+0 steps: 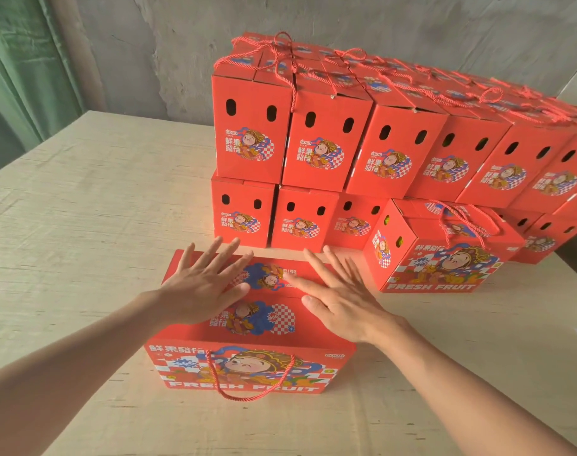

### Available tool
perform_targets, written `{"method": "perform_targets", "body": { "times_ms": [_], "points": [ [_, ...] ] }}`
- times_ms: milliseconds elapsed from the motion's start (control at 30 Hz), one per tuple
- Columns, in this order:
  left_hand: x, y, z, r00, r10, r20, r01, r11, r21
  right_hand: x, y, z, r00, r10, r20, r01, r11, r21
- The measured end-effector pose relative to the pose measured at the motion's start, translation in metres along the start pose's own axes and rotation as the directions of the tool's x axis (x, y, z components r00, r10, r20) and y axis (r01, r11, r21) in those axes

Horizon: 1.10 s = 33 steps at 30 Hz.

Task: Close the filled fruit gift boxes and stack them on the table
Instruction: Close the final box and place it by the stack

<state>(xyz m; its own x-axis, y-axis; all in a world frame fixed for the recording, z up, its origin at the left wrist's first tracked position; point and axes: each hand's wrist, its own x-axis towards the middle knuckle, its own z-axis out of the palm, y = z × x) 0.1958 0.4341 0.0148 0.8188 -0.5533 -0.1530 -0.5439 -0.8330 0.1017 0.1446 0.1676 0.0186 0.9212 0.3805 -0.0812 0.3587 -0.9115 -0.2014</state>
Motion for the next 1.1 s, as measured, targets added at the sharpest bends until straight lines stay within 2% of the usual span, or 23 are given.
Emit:
{"method": "perform_targets", "body": {
  "times_ms": [133,267,367,467,600,667,800,933,1100],
  "points": [
    [-0.008,0.009,-0.008,0.999,-0.021,-0.026,0.022,1.000,0.011,0.005,-0.002,0.002,0.999,0.006,0.038,-0.009,0.996,0.083],
    [-0.034,0.054,0.016,0.984,-0.107,-0.139,0.101,0.994,-0.052,0.004,-0.002,0.002,0.999,0.031,-0.022,-0.028,0.993,0.113],
    [-0.056,0.080,0.030,0.977,-0.055,-0.208,0.039,0.996,-0.080,0.003,-0.006,0.001,0.995,0.047,-0.083,-0.038,0.994,0.101],
    [-0.051,0.065,0.018,0.964,0.043,-0.263,-0.052,0.998,-0.028,-0.002,-0.007,0.004,0.988,0.103,-0.113,-0.099,0.994,0.037],
    [-0.025,0.030,0.010,0.949,0.192,-0.251,-0.208,0.977,-0.041,-0.017,-0.012,0.009,0.971,0.180,-0.158,-0.182,0.983,-0.002],
    [-0.011,0.014,0.011,0.945,0.222,-0.241,-0.228,0.974,0.001,-0.031,-0.013,0.010,0.969,0.175,-0.172,-0.176,0.984,0.014],
    [0.011,-0.008,0.005,0.970,0.130,-0.205,-0.127,0.992,0.025,-0.051,-0.023,0.017,0.963,0.206,-0.173,-0.192,0.977,0.097],
    [0.033,-0.014,0.000,0.995,0.076,-0.065,-0.077,0.997,-0.013,-0.054,-0.046,0.026,0.937,0.293,-0.191,-0.272,0.953,0.131],
    [0.039,-0.015,0.001,0.997,0.005,-0.077,-0.004,1.000,0.011,-0.060,-0.078,0.036,0.920,0.321,-0.226,-0.292,0.944,0.151]
  ]
}}
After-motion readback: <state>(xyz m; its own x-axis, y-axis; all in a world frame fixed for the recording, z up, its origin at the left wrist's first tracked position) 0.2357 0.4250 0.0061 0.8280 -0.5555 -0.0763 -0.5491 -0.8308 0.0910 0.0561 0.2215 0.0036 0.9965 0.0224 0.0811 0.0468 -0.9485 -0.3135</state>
